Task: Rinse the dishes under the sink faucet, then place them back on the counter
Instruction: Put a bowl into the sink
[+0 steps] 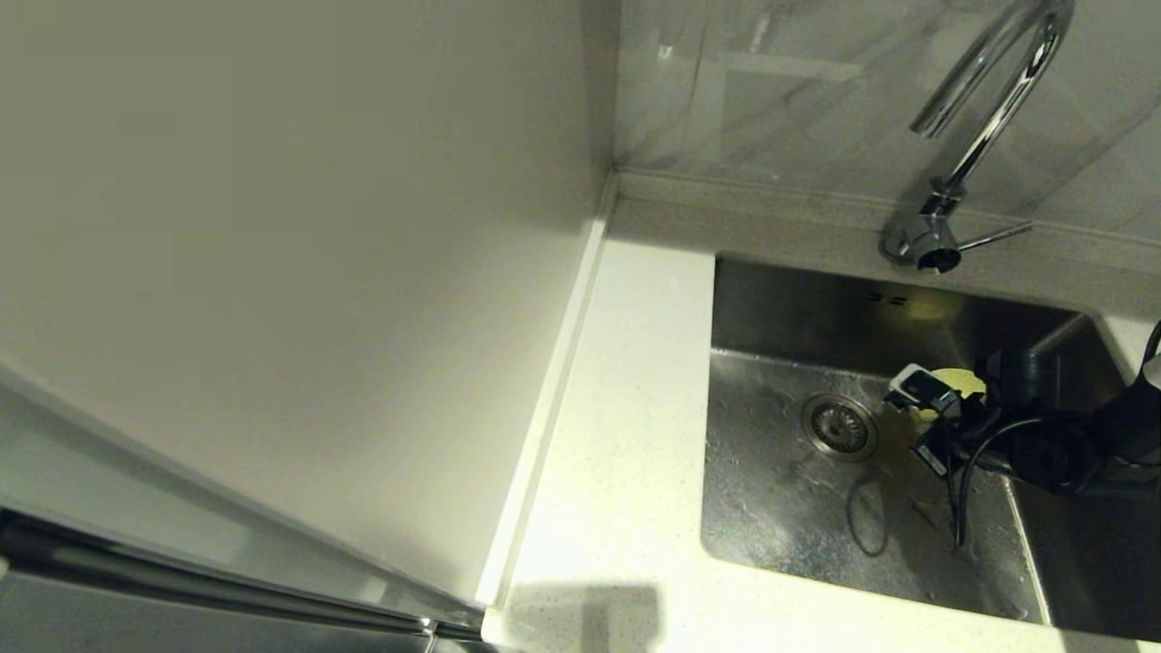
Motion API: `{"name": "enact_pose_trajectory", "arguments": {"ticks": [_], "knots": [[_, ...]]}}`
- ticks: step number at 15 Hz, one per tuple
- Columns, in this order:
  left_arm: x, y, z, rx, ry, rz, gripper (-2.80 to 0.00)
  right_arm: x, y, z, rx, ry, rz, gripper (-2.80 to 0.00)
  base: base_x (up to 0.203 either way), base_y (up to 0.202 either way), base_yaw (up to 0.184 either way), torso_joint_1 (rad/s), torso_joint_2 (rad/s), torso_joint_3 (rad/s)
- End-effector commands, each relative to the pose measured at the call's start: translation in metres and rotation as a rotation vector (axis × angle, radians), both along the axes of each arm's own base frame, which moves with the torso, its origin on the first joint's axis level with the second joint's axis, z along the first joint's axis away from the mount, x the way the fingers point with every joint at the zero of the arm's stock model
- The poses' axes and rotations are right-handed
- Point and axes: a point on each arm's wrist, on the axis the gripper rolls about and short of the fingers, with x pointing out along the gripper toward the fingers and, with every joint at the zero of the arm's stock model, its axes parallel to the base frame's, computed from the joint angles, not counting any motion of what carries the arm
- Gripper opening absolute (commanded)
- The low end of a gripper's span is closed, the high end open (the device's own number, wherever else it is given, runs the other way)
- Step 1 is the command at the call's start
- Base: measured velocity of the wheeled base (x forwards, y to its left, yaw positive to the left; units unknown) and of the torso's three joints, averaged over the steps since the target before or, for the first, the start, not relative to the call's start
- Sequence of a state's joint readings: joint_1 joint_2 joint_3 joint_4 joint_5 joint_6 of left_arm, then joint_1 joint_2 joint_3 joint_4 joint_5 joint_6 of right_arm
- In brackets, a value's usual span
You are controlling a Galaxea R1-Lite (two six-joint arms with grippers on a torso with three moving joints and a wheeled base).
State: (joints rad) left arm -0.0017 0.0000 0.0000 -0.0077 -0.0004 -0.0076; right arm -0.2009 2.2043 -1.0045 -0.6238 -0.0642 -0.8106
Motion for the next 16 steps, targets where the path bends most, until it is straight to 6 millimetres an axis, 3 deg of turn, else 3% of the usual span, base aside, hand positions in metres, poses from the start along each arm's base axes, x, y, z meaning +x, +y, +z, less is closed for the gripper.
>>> {"name": "enact_pose_trajectory", "arguments": {"ticks": [1,9,16], "knots": [[0.000,0.000,-0.001,0.000,0.003,0.001,-2.80,0.007,-0.005,-0.007,-0.006,0.006,-0.013,-2.80,0.000,0.000,0.000,0.000,0.00,0.000],[0.000,0.000,-0.001,0.000,0.003,0.001,-2.80,0.038,-0.016,-0.019,-0.021,-0.022,-0.035,-2.80,0.000,0.000,0.000,0.000,0.00,0.000],[0.000,0.000,-0.001,0.000,0.003,0.001,-2.80,0.047,-0.028,-0.029,-0.022,-0.026,-0.056,-2.80,0.000,0.000,0.000,0.000,0.00,0.000]]}}
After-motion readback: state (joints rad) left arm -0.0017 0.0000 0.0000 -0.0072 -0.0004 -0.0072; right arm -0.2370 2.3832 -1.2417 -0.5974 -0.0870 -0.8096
